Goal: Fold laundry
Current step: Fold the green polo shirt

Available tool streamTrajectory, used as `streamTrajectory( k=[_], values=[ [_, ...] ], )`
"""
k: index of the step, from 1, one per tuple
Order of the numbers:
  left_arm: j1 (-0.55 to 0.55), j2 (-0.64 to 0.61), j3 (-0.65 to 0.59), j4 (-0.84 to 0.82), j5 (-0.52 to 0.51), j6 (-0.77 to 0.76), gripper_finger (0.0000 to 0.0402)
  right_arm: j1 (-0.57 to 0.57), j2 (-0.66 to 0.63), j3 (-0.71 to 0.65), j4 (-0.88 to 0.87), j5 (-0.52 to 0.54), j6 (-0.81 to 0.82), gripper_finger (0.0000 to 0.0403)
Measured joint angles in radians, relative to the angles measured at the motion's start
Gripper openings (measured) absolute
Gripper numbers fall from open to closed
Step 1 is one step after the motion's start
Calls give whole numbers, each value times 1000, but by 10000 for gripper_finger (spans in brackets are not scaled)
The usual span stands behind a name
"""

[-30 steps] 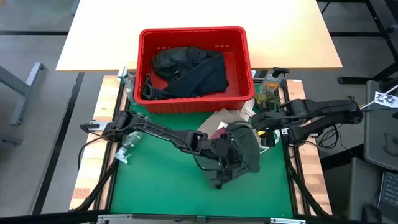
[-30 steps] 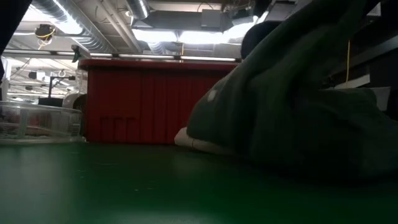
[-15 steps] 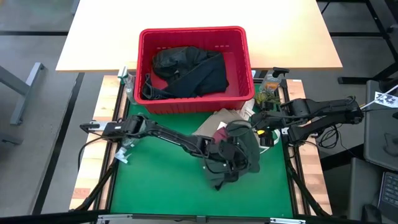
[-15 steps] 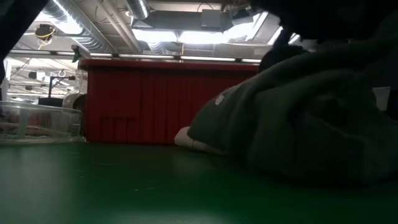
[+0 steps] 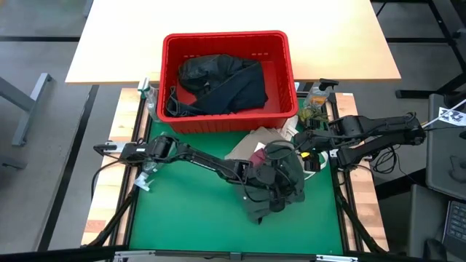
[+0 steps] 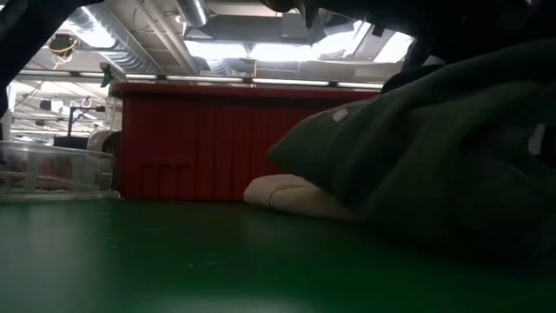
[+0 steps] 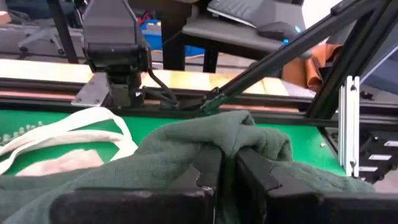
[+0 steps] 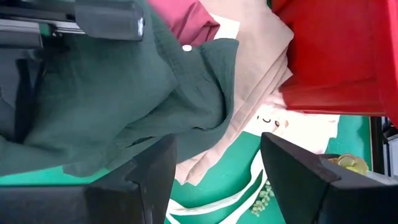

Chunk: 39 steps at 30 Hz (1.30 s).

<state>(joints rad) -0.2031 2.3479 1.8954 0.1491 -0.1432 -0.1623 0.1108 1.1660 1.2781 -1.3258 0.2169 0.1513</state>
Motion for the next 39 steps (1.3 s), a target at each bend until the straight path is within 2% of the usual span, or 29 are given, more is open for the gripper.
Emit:
streamTrajectory(
  k=[4,11,15,20,24,27,33,39],
  values=[
    [0,0,0,-4,-1,-1,58,0,0,0,0,0,0,233],
    [5,0,0,-1,-5,1,144,0,0,0,0,0,0,233],
    [7,0,0,41,-18,120,180,0,0,0,0,0,0,233],
    [14,-1,0,165,-24,205,199,0,0,0,0,0,0,233],
    [15,-4,1,148,-38,207,200,0,0,0,0,-8,2,233],
    [14,-44,0,58,-60,218,194,0,0,0,0,-73,23,233],
    [12,-190,2,-319,-80,208,182,2,0,0,29,-226,79,233],
    [-2,-292,2,-669,-73,12,179,2,3,-3,142,-276,80,233]
  ],
)
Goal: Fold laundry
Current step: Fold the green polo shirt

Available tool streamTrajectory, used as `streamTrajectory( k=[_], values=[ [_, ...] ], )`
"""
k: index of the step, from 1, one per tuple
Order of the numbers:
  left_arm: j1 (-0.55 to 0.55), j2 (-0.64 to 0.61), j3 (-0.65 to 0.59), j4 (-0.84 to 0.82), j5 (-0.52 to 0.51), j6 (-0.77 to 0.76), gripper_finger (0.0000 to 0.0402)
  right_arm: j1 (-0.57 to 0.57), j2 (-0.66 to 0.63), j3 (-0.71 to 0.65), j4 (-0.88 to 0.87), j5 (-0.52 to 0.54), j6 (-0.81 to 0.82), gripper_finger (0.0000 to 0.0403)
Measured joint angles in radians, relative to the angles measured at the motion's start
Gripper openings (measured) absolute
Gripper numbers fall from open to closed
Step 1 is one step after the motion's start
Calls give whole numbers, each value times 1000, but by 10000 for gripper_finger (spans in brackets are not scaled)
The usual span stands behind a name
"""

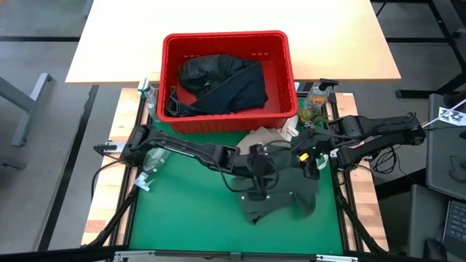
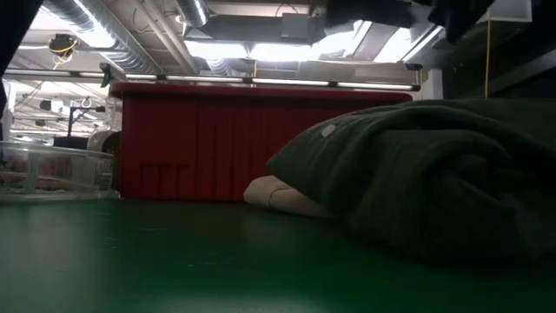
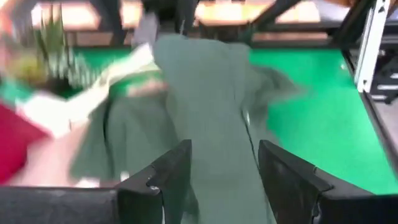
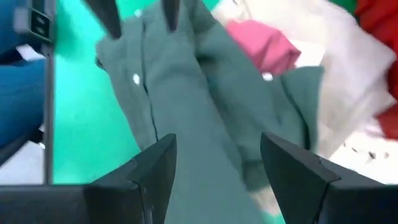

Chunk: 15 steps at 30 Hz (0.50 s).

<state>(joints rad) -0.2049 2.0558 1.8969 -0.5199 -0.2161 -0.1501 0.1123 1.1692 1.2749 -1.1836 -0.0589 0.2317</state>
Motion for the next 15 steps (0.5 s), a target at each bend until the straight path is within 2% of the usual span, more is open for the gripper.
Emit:
streamTrajectory(
  k=[3,7,11,15],
  values=[
    [-9,-13,1,-152,7,-124,179,0,2,-33,40,-53,0,233],
    [-10,-10,-2,-312,67,-245,179,0,2,-124,42,-145,-3,233],
    [-11,2,-9,-389,84,-298,179,0,2,-223,40,-117,-5,233],
    [-7,2,-53,-370,84,-347,179,-1,2,-293,50,-112,-21,233]
  ],
)
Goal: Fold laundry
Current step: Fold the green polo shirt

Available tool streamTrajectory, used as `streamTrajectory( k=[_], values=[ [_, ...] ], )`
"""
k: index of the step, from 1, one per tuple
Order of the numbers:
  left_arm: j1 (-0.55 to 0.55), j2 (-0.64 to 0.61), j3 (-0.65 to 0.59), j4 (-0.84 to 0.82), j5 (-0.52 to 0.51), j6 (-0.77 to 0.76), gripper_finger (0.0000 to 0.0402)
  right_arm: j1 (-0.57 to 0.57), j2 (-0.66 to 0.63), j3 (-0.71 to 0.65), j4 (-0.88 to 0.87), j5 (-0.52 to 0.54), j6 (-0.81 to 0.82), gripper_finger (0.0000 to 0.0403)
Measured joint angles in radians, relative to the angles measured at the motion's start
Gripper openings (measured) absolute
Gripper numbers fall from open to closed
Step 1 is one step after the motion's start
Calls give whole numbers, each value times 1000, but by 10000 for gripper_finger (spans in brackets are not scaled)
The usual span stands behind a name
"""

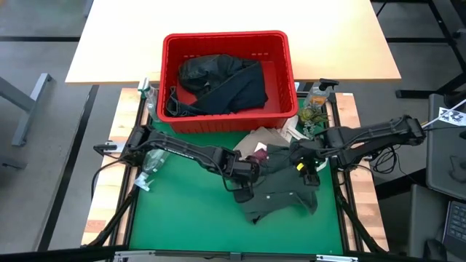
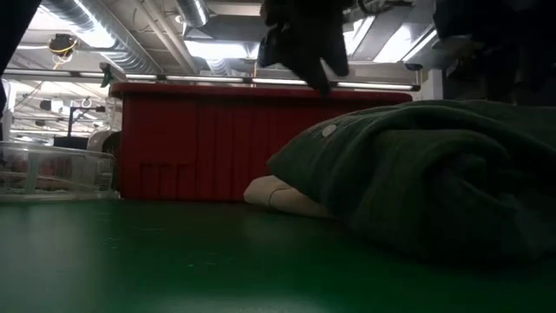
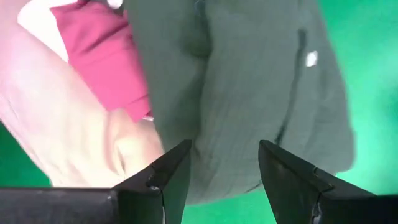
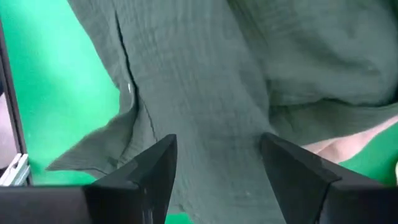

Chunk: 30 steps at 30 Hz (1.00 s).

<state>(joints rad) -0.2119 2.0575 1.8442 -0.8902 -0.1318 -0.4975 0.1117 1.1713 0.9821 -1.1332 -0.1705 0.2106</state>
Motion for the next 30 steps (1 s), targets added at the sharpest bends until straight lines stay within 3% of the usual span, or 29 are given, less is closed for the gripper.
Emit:
streamTrajectory(
  k=[15,22,27,30],
  values=[
    [31,0,-171,203,92,-20,179,0,0,-98,10,-6,2,233],
    [31,0,-221,212,101,-25,176,0,0,-136,50,-6,2,232],
    [30,0,-222,219,101,-25,143,0,0,-152,79,-6,2,223],
    [27,0,-222,219,101,-25,109,0,0,-152,93,-6,2,189]
  ],
)
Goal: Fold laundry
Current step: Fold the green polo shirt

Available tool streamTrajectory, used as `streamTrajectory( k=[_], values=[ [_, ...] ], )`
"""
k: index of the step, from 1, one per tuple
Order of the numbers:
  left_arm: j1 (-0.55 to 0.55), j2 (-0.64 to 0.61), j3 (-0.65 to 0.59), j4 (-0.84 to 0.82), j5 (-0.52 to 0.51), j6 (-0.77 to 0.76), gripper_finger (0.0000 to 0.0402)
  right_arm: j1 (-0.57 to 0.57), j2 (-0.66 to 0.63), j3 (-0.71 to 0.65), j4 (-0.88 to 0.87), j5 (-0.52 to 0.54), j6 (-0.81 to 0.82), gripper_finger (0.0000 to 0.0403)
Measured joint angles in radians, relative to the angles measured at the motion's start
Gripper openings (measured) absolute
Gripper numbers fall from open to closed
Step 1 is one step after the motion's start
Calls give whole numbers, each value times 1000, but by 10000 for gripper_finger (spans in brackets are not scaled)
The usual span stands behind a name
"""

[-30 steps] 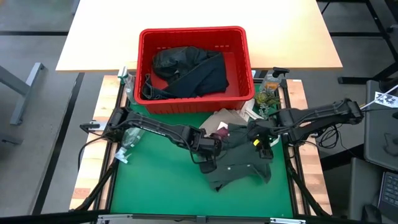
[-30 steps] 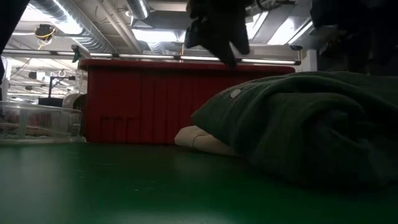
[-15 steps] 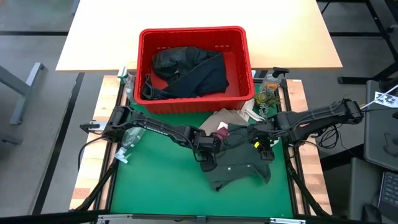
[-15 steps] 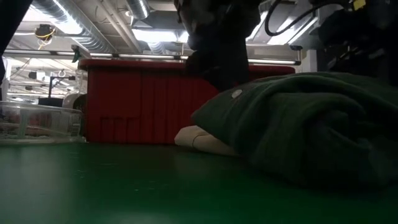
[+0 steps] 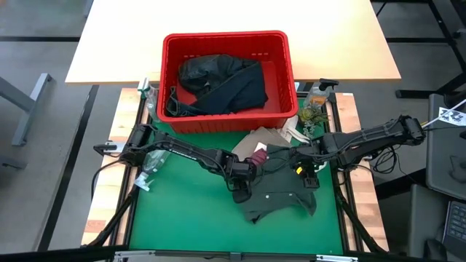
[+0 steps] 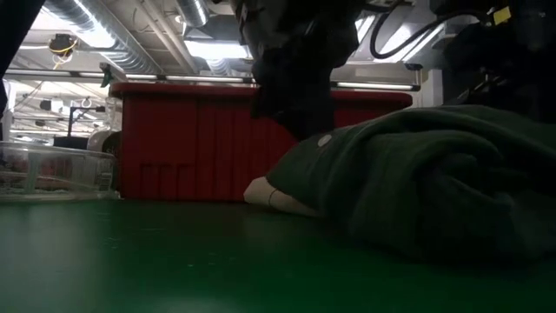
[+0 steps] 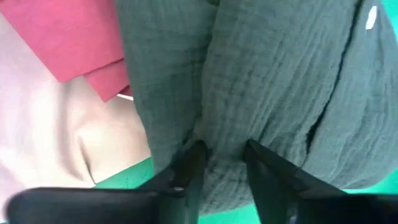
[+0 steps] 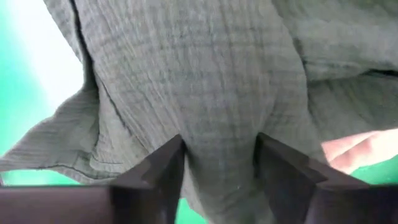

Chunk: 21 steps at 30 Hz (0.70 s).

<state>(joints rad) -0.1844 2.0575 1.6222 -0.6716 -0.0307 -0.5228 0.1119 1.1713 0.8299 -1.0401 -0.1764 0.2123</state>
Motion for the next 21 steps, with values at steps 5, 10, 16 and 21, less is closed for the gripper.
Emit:
streamTrajectory(
  k=[5,10,16,21],
  values=[
    [-9,-2,0,0,17,-18,36,0,0,0,6,0,1,87],
    [-35,-19,0,-37,24,-45,7,0,0,49,27,0,7,15],
    [-65,-47,0,-114,22,-53,3,-1,0,169,60,56,-17,32],
    [-80,-75,0,-165,7,-58,2,-1,0,207,117,183,-58,7]
  ],
)
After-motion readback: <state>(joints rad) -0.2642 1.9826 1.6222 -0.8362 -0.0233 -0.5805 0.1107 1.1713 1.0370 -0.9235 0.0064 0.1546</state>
